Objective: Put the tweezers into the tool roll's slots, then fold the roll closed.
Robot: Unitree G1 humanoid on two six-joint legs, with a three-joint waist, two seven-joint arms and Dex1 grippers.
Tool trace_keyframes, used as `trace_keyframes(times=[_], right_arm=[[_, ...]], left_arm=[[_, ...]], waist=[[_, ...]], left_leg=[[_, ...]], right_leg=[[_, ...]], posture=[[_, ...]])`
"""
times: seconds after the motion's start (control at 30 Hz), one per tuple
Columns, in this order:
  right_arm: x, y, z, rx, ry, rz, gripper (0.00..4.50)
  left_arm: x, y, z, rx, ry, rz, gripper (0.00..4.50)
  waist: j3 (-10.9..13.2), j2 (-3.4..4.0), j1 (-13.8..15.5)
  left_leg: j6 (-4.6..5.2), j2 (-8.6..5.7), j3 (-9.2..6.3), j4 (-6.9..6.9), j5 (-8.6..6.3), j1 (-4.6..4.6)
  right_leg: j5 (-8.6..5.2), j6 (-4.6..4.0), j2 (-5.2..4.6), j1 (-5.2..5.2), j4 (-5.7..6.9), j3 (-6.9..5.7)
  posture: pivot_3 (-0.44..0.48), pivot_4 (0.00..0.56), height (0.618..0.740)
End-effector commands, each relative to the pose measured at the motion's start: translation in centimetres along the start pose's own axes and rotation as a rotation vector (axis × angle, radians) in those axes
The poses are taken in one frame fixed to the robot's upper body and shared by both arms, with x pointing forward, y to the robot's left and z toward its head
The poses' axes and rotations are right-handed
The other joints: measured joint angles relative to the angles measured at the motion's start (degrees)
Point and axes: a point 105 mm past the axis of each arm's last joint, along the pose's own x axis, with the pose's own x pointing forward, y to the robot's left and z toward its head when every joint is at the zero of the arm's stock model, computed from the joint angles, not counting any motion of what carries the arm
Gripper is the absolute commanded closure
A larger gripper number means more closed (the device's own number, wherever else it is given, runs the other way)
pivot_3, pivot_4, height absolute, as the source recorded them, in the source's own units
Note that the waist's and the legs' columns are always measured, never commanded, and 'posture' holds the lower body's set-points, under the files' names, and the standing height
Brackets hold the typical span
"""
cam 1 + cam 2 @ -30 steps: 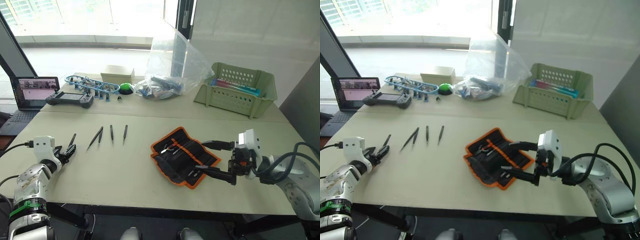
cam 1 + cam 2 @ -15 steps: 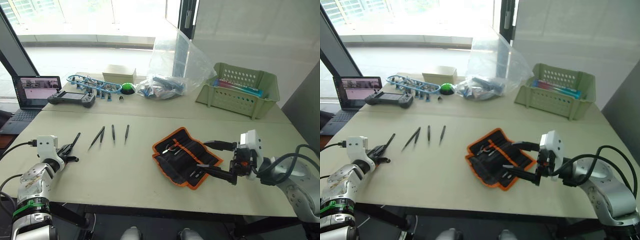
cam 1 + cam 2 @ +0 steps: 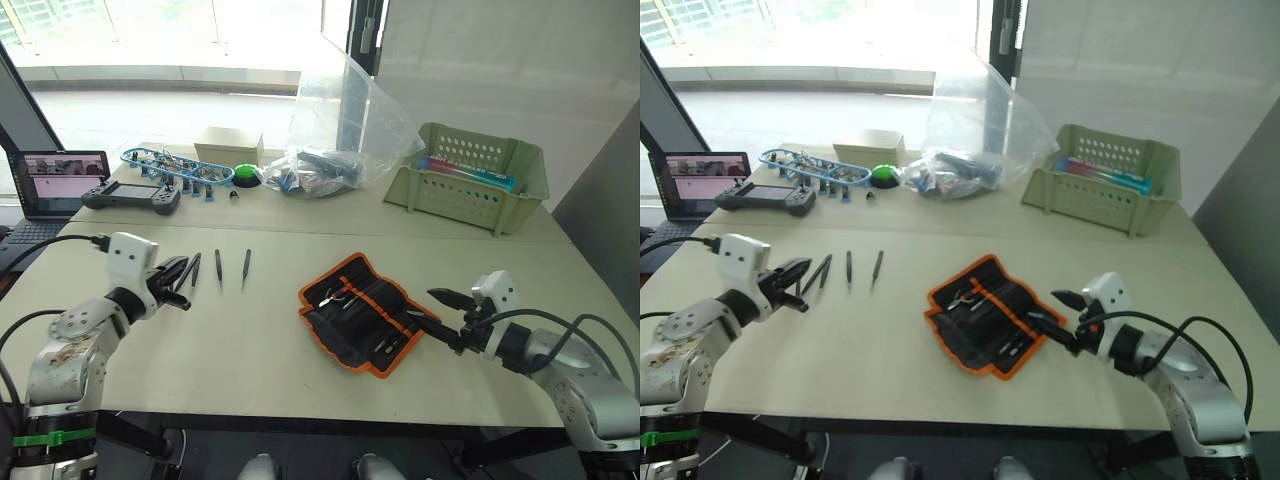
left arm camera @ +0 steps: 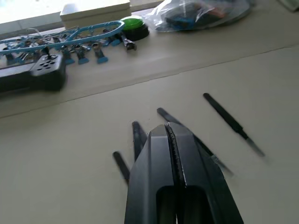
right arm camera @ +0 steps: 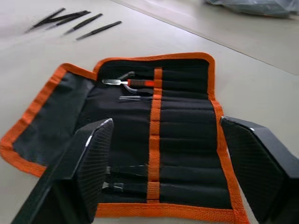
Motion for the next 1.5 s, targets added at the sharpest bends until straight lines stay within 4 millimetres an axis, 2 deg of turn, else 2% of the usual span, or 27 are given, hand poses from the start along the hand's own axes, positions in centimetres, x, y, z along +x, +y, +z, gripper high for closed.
trace_keyframes(times=[0.03,0.17,0.23,0.27,0.4,0.5,0.57,0.67,0.83,1.0,1.1,1.2,1.33,1.5], right_arm=[[1.3,-0.4,0.4,-0.025,-0.044,-0.025,2.21],[2.4,-1.0,-1.5,0.009,-0.019,-0.052,3.60],[2.9,-1.3,-2.7,0.009,0.012,-0.073,4.33],[3.0,-1.5,-3.2,0.007,0.024,-0.081,4.49],[3.2,-1.5,-3.5,0.009,0.008,-0.094,4.49],[2.9,-1.2,-3.5,0.012,-0.006,-0.101,4.49],[2.7,-1.0,-3.5,0.013,-0.009,-0.101,4.49],[2.7,-0.9,-3.7,0.020,-0.005,-0.101,4.49],[3.0,-0.9,-4.6,0.018,0.038,-0.106,4.49],[3.4,-0.5,-4.4,0.021,0.027,-0.097,4.49],[3.5,-0.6,-4.5,0.015,0.030,-0.107,4.49],[3.5,-0.4,-4.6,0.016,0.037,-0.108,4.50],[3.5,-0.2,-4.6,0.015,0.040,-0.100,4.50],[3.4,0.0,-4.5,0.015,0.038,-0.089,4.50]], left_arm=[[2.3,-5.7,1.9,-0.043,-0.033,-0.241,4.50],[4.3,-11.7,1.5,-0.082,0.052,-0.451,4.50],[5.0,-13.2,1.5,-0.075,0.057,-0.495,4.50],[5.2,-13.4,1.5,-0.069,0.055,-0.497,4.50],[5.4,-12.8,1.9,-0.073,0.045,-0.482,4.50],[5.1,-10.2,2.1,-0.102,0.005,-0.377,4.50],[4.4,-9.1,1.7,-0.112,0.001,-0.344,4.50],[3.1,-8.7,1.8,-0.145,-0.032,-0.333,4.50],[1.5,-9.2,1.7,-0.176,-0.046,-0.354,4.50],[0.7,-7.9,1.4,-0.200,-0.070,-0.312,4.50],[-0.5,-6.7,2.2,-0.235,-0.181,-0.269,4.50],[-1.6,-5.4,1.1,-0.226,-0.199,-0.207,3.71],[-2.9,-3.8,-0.9,-0.194,-0.162,-0.106,2.36],[-4.3,-1.3,-2.3,-0.158,-0.128,0.065,0.72]], waist=[[0.0,0.00,-0.2],[0.0,0.00,-0.7],[0.0,0.00,-1.0],[0.0,0.00,-1.1],[0.0,0.05,-1.6],[0.0,0.05,-1.8],[0.0,0.06,-1.9],[0.0,0.06,-2.0],[0.0,0.06,-1.8],[0.0,0.06,-1.8],[0.0,0.06,-2.1],[0.0,0.06,-2.2],[0.0,0.06,-2.2],[0.0,0.06,-2.2]], left_leg=[[0.00,0.00,-0.02,0.00,0.00,0.00],[0.01,-0.05,-0.11,0.07,0.01,-0.05],[0.02,-0.08,-0.11,0.07,0.00,-0.07],[0.02,-0.08,-0.11,0.06,0.00,-0.07],[0.02,-0.08,-0.15,0.02,0.00,-0.06],[0.02,-0.08,-0.20,0.04,0.01,-0.03],[0.02,-0.08,-0.21,0.06,0.01,-0.03],[0.02,-0.08,-0.21,0.05,0.01,-0.02],[0.02,-0.08,-0.21,0.07,0.01,-0.03],[0.02,-0.08,-0.20,0.08,0.01,0.07],[0.02,-0.07,-0.20,0.07,0.01,0.08],[0.02,-0.06,-0.19,0.07,0.01,0.08],[0.02,-0.06,-0.18,0.07,0.00,0.09],[0.02,-0.06,-0.17,0.07,0.00,0.09]], right_leg=[[0.00,0.01,0.02,0.00,0.00,0.01],[0.03,0.03,0.08,0.04,0.01,0.05],[0.08,-0.02,0.07,0.02,0.01,0.10],[0.13,-0.11,0.08,0.02,0.00,0.11],[0.20,-0.23,0.11,-0.04,0.05,0.12],[0.10,-0.07,0.12,0.00,0.06,0.11],[0.08,-0.03,0.11,0.02,0.06,0.11],[0.10,-0.07,0.10,0.03,0.06,0.11],[0.12,-0.10,0.08,0.04,0.05,0.10],[0.11,-0.07,0.09,0.09,0.07,0.11],[0.11,-0.08,0.10,0.09,0.08,0.11],[0.15,-0.16,0.09,0.09,0.07,0.12],[0.17,-0.19,0.09,0.10,0.06,0.12],[0.13,-0.14,0.08,0.10,0.06,0.11]], posture=[[0.000,0.150,0.740],[0.000,0.150,0.740],[0.000,0.150,0.740],[0.000,0.150,0.740],[0.000,0.150,0.740],[0.000,0.150,0.740],[0.000,0.150,0.740],[0.000,0.150,0.740],[0.000,0.150,0.740],[0.000,0.150,0.740],[0.000,0.150,0.740],[0.000,0.150,0.740],[0.000,0.150,0.740],[0.000,0.150,0.740]])
